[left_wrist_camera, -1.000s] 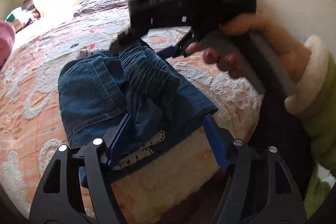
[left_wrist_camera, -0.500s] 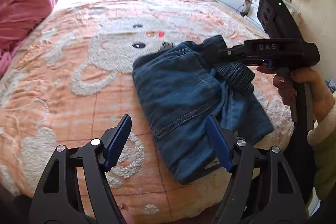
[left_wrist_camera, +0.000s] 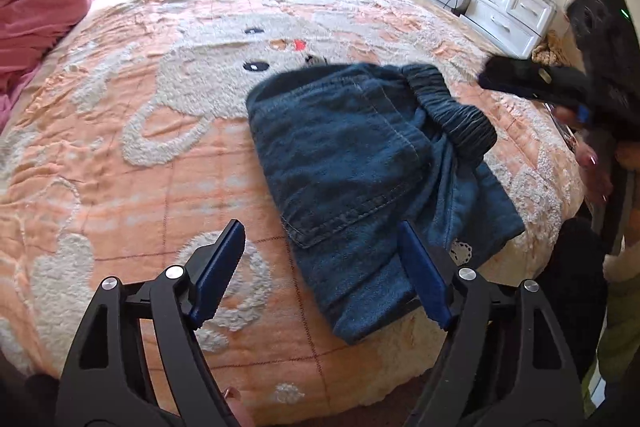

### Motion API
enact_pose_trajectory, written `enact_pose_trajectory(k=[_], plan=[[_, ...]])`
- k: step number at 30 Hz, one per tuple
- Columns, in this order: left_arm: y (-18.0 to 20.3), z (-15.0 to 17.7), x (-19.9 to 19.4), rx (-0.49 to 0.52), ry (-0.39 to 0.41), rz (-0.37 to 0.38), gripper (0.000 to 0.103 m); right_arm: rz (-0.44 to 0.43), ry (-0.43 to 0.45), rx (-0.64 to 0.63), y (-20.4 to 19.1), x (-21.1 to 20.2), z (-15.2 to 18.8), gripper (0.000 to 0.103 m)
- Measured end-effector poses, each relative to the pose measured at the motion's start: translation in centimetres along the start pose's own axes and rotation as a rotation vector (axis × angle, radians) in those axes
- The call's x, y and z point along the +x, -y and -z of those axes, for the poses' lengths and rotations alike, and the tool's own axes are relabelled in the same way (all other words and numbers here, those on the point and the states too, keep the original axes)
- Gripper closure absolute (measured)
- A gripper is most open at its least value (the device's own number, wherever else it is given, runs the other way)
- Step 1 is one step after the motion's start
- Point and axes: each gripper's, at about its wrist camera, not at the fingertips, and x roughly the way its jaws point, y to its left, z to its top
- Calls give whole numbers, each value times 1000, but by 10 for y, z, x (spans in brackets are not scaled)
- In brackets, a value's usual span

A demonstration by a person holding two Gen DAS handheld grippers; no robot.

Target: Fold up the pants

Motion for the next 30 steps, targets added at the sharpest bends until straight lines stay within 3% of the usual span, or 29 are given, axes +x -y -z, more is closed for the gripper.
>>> enact_pose_trajectory(k=[7, 12, 14, 16, 18, 21, 24, 30], plan=[[-16, -25, -7, -32, 15, -46, 30, 67, -26, -223, -58, -8, 49, 32], [-17, -49, 10, -29, -13, -29, 30, 143, 3, -202, -67, 2, 53, 36], [-17, -57, 18, -33, -25, -28, 30, 217, 17, -174, -63, 9, 46, 37], [-17, -61, 26, -39, -35, -38, 30, 245, 13, -104, -51, 18, 39, 43], [-17, -64, 34, -41, -50, -43, 30, 215, 11, -45, -41, 24, 34, 66], [-14, -63, 46, -28, -67, -51, 30, 180, -50, -40, -33, 37, 37, 87], [-14, -61, 51, -31, -74, -38, 30, 102, -49, 11, -26, 22, 43, 91], [-11, -59, 54, -15, -63, -44, 29, 122, -59, 52, -16, 13, 63, 96]])
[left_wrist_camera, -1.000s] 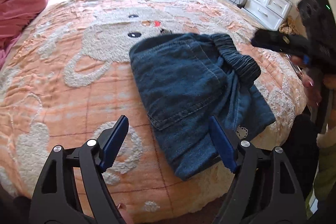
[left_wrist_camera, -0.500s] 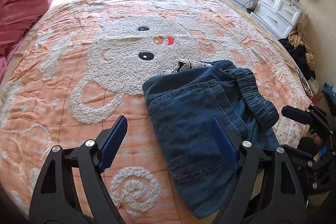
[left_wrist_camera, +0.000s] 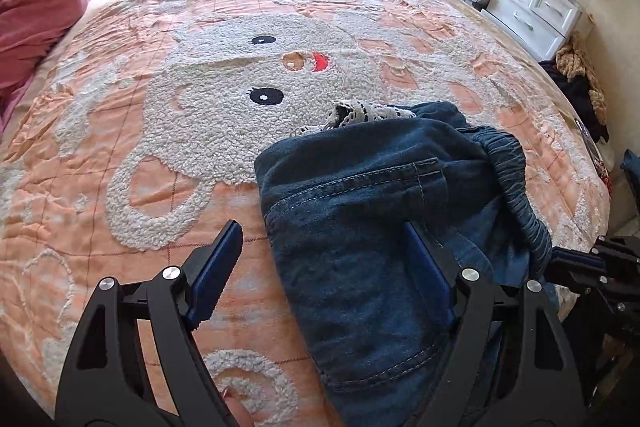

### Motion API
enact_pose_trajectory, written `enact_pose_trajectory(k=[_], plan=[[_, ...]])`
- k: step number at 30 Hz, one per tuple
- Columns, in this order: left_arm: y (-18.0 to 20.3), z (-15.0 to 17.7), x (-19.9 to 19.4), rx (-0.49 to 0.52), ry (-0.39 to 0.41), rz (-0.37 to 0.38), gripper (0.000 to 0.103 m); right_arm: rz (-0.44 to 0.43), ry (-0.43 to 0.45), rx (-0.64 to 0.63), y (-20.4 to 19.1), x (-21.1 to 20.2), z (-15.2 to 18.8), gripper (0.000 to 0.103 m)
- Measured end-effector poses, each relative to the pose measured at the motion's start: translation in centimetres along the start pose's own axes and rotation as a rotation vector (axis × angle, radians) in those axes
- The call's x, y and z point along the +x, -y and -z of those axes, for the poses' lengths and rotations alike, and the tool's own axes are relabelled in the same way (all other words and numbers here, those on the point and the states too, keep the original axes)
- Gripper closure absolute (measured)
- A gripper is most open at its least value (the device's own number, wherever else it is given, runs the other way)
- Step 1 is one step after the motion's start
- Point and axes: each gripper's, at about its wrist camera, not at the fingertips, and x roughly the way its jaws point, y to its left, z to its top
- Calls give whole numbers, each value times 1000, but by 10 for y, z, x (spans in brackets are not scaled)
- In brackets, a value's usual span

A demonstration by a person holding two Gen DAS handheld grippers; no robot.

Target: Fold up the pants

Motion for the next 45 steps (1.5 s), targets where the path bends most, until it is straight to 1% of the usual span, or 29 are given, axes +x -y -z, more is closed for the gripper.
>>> enact_pose_trajectory(k=[3, 5, 10, 14, 17, 23, 25, 26, 27, 31, 33, 35, 39, 43, 45], plan=[[1, 2, 0, 1, 5, -7, 29, 15, -16, -9, -4, 9, 7, 95], [1, 3, -1, 11, 13, -16, 29, 28, -14, -34, -7, 8, 7, 95], [4, 3, -3, 23, 25, -30, 29, 47, -12, -51, -11, 6, 7, 95], [6, 4, -6, 30, 31, -33, 29, 66, -13, -68, -17, 6, 8, 90], [7, 5, -7, 31, 35, -32, 29, 66, -8, -78, -21, 5, 7, 83], [8, 5, -11, 34, 41, -25, 29, 77, -1, -92, -28, 2, 4, 74], [9, 6, -15, 33, 47, -21, 28, 79, 3, -94, -29, -1, 4, 69], [9, 6, -17, 31, 48, -16, 28, 80, 9, -94, -29, -2, 3, 63], [8, 7, -19, 28, 49, -10, 28, 83, 15, -95, -30, -4, 3, 61], [7, 9, -25, 22, 55, 3, 26, 102, 38, -118, -35, -12, 5, 61], [5, 8, -25, 18, 50, 8, 25, 88, 49, -140, -41, -17, 8, 61], [4, 5, -24, 16, 47, 8, 25, 60, 58, -186, -53, -21, 12, 61], [5, -7, -16, 36, 21, 20, 25, 25, 75, -336, -82, -19, 18, 61], [6, -17, -4, 53, -19, 19, 25, 49, 83, -495, -105, -6, 20, 61], [7, -20, 0, 59, -32, 14, 25, 93, 77, -587, -115, 5, 22, 61]])
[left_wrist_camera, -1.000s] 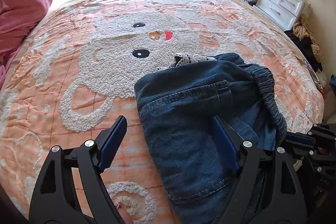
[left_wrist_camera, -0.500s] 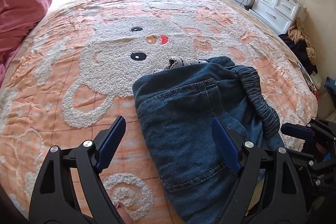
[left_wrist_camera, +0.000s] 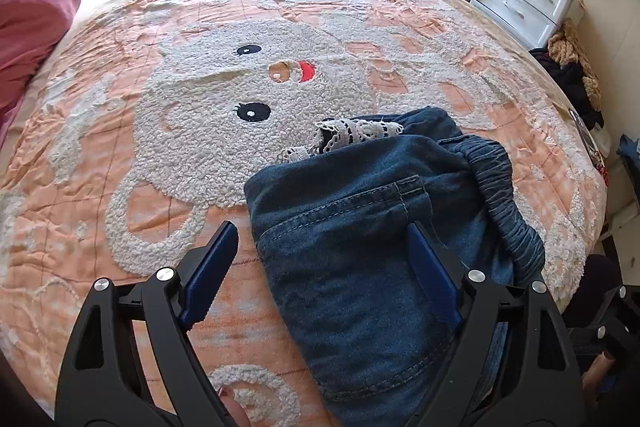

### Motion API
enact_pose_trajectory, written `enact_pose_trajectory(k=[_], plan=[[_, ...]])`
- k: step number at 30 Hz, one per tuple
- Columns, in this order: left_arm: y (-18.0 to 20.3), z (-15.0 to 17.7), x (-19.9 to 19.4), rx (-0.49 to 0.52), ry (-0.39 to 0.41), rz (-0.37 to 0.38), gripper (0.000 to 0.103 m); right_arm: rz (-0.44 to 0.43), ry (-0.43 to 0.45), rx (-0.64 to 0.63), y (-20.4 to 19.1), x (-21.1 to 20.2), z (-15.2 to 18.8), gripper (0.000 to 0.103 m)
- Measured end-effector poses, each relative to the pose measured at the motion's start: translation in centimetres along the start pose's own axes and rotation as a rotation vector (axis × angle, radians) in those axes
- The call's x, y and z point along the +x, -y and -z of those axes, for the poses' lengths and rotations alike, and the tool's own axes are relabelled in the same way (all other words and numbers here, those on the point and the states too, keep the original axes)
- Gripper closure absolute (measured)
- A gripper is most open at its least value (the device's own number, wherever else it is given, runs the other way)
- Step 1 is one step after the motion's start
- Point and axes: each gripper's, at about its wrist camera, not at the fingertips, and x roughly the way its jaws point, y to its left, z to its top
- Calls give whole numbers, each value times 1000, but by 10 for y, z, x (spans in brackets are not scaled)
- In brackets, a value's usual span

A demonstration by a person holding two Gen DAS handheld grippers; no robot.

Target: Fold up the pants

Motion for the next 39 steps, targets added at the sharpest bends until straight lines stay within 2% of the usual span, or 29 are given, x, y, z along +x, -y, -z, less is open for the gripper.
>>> enact_pose_trajectory(k=[2, 4, 5, 6, 8, 10, 13, 15, 18, 23, 29, 35, 37, 39], plan=[[1, -1, 3, 5, -8, 1, 25, 70, -48, -89, -8, 17, 0, 61], [1, -1, 7, 4, -14, 2, 25, 93, -68, -149, -13, 29, 2, 61], [2, -1, 8, 4, -17, 3, 25, 92, -71, -166, -15, 34, 2, 66], [1, -1, 10, 4, -19, 3, 25, 64, -81, -162, -16, 35, 3, 90], [1, 0, 15, -1, -31, 8, 24, -14, -90, -96, -12, 34, 3, 99], [-1, 2, 18, -5, -33, 16, 23, -28, -91, -56, -9, 28, 5, 99], [-3, 4, 22, -14, -37, 38, 22, -98, -56, 27, 0, 15, 10, 99], [-4, 5, 25, -18, -28, 63, 22, -98, -76, 36, 1, 19, 17, 99], [-3, 7, 31, -11, -28, 59, 21, -116, -95, 81, 6, 29, 21, 99], [-13, 9, 43, -57, -34, 113, 16, -116, -81, 115, 11, 26, 20, 99], [-11, 11, 19, -72, 11, 135, 17, -140, -33, 222, 22, 4, 19, 89], [-6, 14, -11, -69, 71, 129, 19, -149, 11, 254, 21, -21, 19, 87], [-5, 15, -21, -75, 85, 131, 19, -139, 25, 253, 22, -29, 18, 82], [-2, 16, -30, -67, 100, 132, 19, -130, 35, 257, 23, -36, 19, 65]])
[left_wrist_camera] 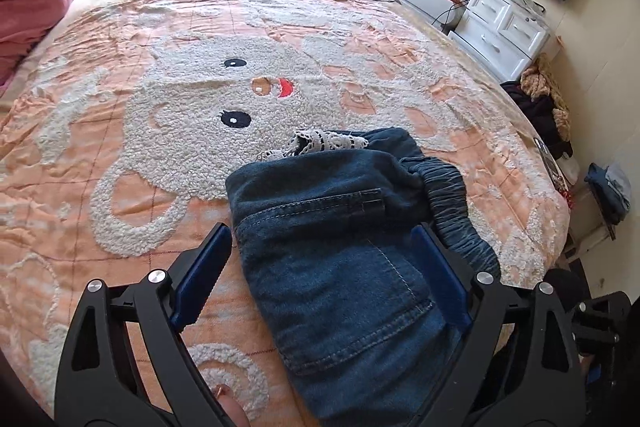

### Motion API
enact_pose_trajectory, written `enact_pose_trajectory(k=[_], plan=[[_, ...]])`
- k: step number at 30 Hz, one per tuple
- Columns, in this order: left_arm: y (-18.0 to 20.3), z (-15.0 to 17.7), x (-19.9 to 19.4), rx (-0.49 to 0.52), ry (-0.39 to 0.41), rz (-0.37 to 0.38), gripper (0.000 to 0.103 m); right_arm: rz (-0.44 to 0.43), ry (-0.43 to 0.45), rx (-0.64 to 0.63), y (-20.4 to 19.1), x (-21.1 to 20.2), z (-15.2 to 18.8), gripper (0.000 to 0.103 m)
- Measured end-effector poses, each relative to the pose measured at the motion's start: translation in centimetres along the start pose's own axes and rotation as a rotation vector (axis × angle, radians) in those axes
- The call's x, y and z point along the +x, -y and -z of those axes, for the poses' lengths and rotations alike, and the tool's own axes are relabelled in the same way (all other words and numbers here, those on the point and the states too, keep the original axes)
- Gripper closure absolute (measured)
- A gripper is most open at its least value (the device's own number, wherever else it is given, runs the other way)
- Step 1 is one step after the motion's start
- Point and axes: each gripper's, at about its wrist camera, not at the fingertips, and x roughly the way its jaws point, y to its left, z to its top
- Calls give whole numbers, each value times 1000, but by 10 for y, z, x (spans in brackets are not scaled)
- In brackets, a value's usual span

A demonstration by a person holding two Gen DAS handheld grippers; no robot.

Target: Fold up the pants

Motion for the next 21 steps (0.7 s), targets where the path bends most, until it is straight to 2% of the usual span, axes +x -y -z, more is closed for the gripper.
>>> enact_pose_trajectory(k=[2, 5, 11, 21], plan=[[6, 0, -7, 14, 9, -7, 19, -2, 16, 19, 3, -7, 0, 56], [13, 0, -14, 35, 14, -24, 19, 8, 25, 30, 5, -13, -2, 56], [23, 3, -28, 71, 47, -68, 13, 50, 39, 44, 13, -26, 0, 40], [30, 9, -44, 78, 61, -95, 10, 136, 104, 122, 32, -45, -1, 25]])
